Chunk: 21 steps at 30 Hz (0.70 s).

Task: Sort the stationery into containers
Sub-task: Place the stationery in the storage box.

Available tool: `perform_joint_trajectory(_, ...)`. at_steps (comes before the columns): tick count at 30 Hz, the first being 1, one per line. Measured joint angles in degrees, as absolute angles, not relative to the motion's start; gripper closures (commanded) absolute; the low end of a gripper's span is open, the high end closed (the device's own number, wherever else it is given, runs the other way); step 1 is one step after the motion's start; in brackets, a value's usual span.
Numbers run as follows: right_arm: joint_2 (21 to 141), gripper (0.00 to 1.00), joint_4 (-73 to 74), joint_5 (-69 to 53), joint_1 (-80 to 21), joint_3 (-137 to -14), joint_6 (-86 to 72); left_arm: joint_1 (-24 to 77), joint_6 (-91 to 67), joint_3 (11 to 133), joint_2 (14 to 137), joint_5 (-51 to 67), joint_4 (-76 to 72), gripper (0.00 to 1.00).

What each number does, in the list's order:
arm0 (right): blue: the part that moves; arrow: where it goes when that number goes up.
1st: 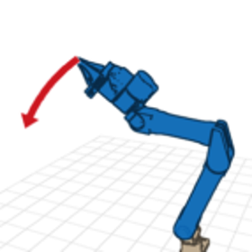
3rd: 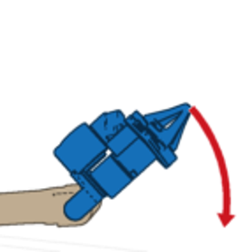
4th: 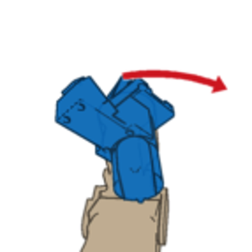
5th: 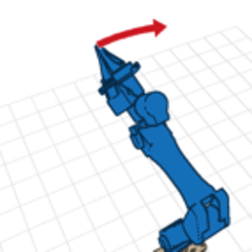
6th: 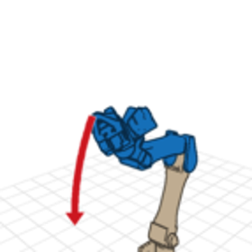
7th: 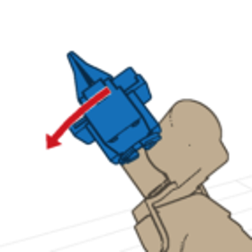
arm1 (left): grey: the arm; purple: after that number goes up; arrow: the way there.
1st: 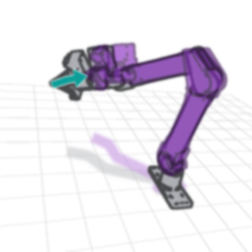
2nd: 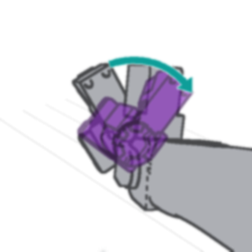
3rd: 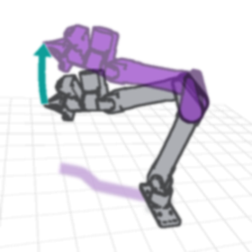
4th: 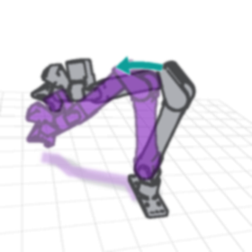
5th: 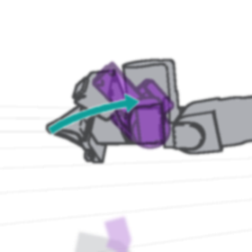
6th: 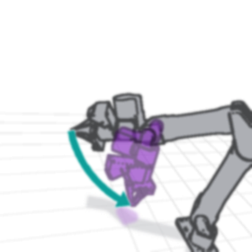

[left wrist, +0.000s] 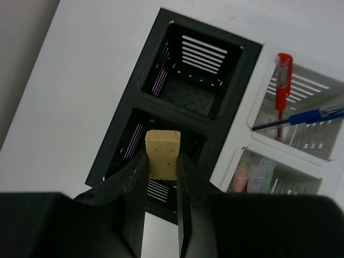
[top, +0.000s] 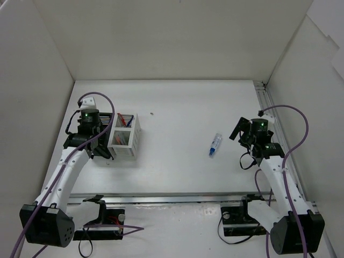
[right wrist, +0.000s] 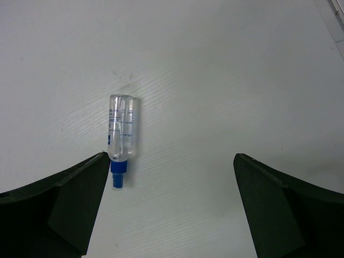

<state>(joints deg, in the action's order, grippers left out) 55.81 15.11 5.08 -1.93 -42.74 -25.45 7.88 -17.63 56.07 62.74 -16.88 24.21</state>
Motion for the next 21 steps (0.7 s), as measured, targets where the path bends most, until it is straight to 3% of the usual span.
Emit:
perform_joint_trajectory(6,57.3,0.02,14.74,5.04,-1.93,-42.74,-25.45,5.76,-22.02,53.56,62.7,-16.67,25.93,0.98)
perform_joint_trajectory(13,58.85,0.02,14.57,4.36,-1.93,-42.74,-25.43,4.75,-24.93,51.83,65.34,-17.63,25.69,0.77)
perform_joint_trajectory(15,59.31,0.02,14.46,3.99,-1.93,-42.74,-25.39,4.45,-25.17,51.75,66.83,-17.15,25.91,0.67)
perform_joint_trajectory(18,59.92,0.02,14.33,3.46,-1.93,-42.74,-25.32,4.32,-25.52,51.75,67.85,-16.19,25.93,0.4)
perform_joint_trajectory(19,60.07,0.02,14.33,3.18,-1.93,-42.74,-25.32,4.27,-25.63,51.75,67.83,-16.23,25.93,0.26)
perform_joint_trajectory(21,60.55,0.02,14.11,2.57,-1.93,-42.74,-25.3,4.12,-25.78,51.92,67.16,-16.45,25.17,0.13)
